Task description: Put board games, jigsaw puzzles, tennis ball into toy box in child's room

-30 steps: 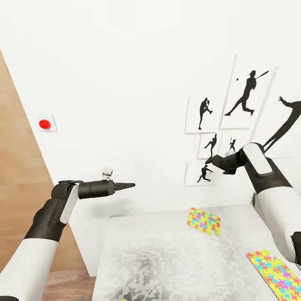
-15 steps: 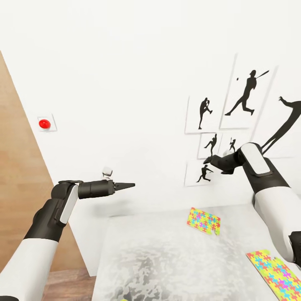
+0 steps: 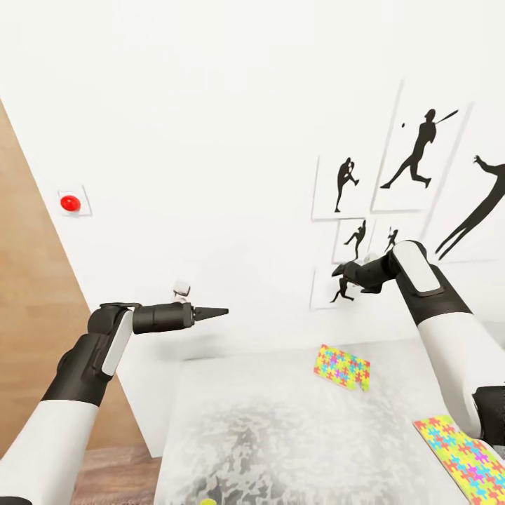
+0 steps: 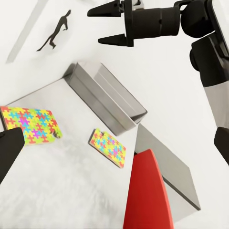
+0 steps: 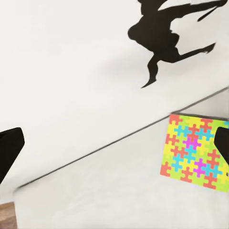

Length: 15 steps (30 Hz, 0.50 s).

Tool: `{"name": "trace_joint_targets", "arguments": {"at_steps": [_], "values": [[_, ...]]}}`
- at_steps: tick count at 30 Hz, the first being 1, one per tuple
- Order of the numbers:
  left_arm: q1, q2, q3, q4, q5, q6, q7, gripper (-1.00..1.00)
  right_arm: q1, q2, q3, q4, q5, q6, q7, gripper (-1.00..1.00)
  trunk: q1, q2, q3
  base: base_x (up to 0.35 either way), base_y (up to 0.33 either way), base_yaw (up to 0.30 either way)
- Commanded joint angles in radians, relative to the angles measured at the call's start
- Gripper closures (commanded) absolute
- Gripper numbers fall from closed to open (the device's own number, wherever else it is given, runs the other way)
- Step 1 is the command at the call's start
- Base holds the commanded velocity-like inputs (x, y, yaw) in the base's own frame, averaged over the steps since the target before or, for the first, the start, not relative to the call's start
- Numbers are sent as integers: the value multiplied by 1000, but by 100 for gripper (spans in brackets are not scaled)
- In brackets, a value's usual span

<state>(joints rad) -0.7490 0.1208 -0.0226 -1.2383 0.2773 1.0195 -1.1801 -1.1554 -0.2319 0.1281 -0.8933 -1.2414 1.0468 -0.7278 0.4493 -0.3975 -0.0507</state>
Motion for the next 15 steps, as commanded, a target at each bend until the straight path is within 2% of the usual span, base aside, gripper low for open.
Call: {"name": "trace_joint_targets", "arguments": {"at_steps": [1, 5, 7, 9, 12, 15], "values": [[-1, 1, -1, -1, 3, 6, -1, -100, -1, 0, 4, 0, -9, 0, -10, -100, 1, -3, -4, 0, 0, 0], [-1, -1, -4, -19, 5, 10, -5, -100, -1, 2, 4, 9, -8, 0, -10, -100, 1, -3, -11, 0, 0, 0], [1, -3, -22, -53, 6, 18, -7, -100, -1, 3, 4, 13, -7, 0, -10, -100, 1, -3, -14, 0, 0, 0], [2, -4, -56, -90, 6, 25, -8, -100, -1, 4, 4, 15, -7, 0, -10, -100, 1, -3, -17, 0, 0, 0], [3, -5, -135, -135, 8, 28, -12, -100, -1, 5, 4, 17, -6, 0, -10, -100, 1, -3, -22, 0, 0, 0], [3, -5, -172, -149, 10, 28, -14, -100, -1, 5, 12, 17, -6, 0, -10, -100, 1, -3, -27, 0, 0, 0]]}}
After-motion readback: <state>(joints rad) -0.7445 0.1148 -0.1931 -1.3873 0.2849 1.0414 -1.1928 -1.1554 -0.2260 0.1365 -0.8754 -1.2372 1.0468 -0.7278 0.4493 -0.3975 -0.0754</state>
